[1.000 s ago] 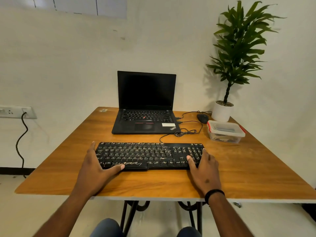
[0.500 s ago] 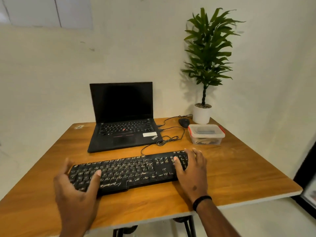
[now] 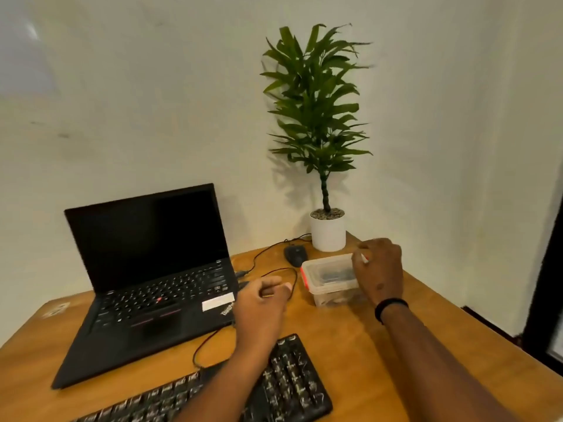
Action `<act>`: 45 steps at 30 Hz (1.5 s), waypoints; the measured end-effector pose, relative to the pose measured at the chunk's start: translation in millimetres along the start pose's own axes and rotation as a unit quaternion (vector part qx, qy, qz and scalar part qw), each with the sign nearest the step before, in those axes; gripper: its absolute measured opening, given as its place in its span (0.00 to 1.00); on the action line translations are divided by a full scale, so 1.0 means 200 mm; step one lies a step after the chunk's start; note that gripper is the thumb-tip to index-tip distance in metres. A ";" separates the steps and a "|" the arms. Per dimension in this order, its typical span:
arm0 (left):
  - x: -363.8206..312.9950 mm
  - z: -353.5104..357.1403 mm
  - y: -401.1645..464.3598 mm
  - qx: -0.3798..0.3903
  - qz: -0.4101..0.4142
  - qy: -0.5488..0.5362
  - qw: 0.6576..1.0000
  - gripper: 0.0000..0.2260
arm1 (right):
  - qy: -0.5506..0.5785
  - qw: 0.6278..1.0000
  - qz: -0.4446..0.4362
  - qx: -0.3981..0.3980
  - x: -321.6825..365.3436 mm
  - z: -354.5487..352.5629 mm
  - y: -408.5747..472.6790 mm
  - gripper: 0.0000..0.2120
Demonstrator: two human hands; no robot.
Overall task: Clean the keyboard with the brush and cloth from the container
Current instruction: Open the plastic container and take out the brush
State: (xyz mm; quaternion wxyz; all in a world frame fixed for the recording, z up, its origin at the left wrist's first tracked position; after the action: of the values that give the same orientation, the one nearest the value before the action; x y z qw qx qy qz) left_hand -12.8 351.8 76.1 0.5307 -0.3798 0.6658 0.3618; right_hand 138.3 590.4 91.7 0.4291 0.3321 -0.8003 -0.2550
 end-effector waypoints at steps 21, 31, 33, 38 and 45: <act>0.12 0.40 0.36 -0.045 -0.078 0.191 0.977 0.09 | 0.045 0.993 0.112 -0.002 -0.28 0.03 0.01 0.09; 0.15 0.38 0.37 -0.010 -0.129 0.203 0.971 0.10 | 0.091 0.984 0.151 -0.012 -0.33 0.04 0.00 0.06; 0.16 0.38 0.38 -0.010 -0.122 0.229 0.966 0.11 | 0.107 0.978 0.179 -0.011 -0.37 0.05 -0.01 0.05; 0.17 0.37 0.41 -0.039 -0.113 0.225 0.967 0.09 | 0.115 0.973 0.201 0.014 -0.42 0.07 -0.01 0.11; 0.16 0.39 0.42 -0.028 -0.132 0.198 0.971 0.13 | 0.063 0.984 0.157 0.062 -0.40 0.12 0.01 0.20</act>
State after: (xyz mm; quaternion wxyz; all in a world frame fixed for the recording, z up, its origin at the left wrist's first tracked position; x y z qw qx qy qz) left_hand -57.9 454.6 37.0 0.4207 -0.5432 0.6911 0.2242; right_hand 150.8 654.8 38.9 0.4925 0.2433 -0.8280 -0.1130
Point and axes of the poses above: each hand's wrist, its own y-axis towards the middle knuckle, its own z-axis out of the palm, x = y × z, the point moved 9 cm from there along y, towards the middle knuckle, and after that the axes turned 11 degrees about -z, right-handed, at the moved point
